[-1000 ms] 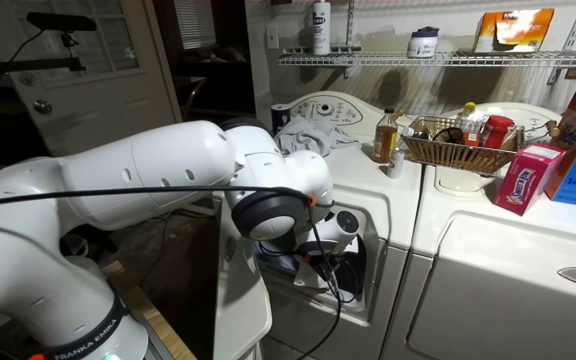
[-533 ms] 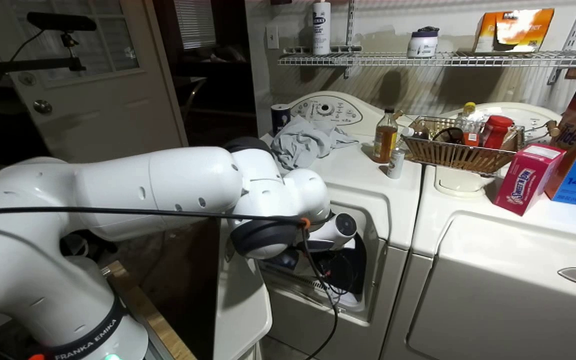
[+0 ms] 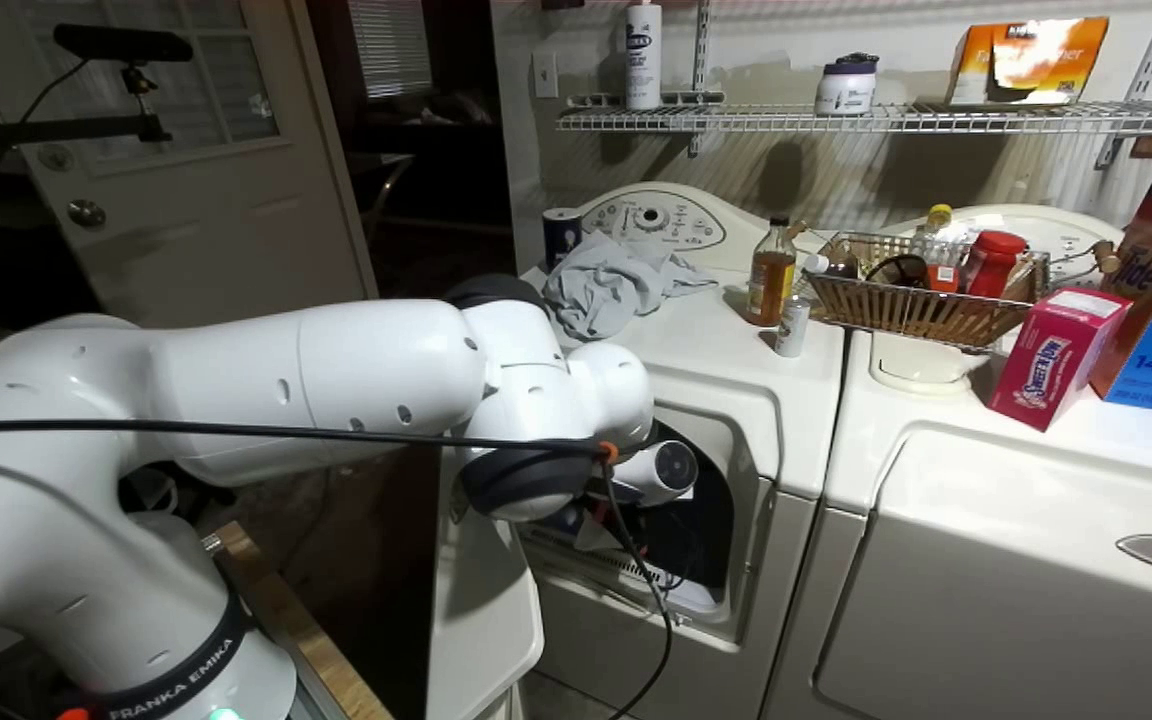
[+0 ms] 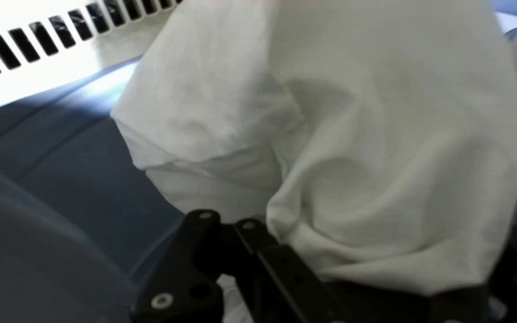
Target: Place the white fabric in the open washing machine.
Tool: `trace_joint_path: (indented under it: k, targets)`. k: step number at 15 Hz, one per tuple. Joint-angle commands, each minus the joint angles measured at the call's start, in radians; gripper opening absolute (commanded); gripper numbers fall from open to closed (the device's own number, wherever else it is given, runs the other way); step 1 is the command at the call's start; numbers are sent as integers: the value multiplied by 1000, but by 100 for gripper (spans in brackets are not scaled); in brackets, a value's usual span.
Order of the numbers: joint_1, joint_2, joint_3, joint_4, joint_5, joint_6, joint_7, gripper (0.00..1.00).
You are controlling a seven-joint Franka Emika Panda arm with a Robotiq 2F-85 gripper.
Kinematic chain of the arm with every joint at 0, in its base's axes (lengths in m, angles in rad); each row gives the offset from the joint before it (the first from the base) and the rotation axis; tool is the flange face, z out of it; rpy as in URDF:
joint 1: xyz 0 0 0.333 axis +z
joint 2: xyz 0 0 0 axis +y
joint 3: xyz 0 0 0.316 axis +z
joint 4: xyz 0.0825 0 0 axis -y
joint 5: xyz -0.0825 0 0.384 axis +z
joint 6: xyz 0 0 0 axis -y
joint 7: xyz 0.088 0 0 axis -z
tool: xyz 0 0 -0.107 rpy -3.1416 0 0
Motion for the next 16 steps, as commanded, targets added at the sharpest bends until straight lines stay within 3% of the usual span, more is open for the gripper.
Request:
trace_joint_path:
  k: [1,5,10,11,13,16]
  targets:
    - [5,-2,39,76,233,-69,-210,0]
    - [3,-8,40,81,366,-82,-356,0]
    - [25,-7,-11,149,606,-156,-601,0]
    - [35,-7,-23,157,647,-172,-642,25]
    - [51,-7,-43,167,717,-213,-715,32]
    - [79,-8,-87,190,818,-282,-804,53]
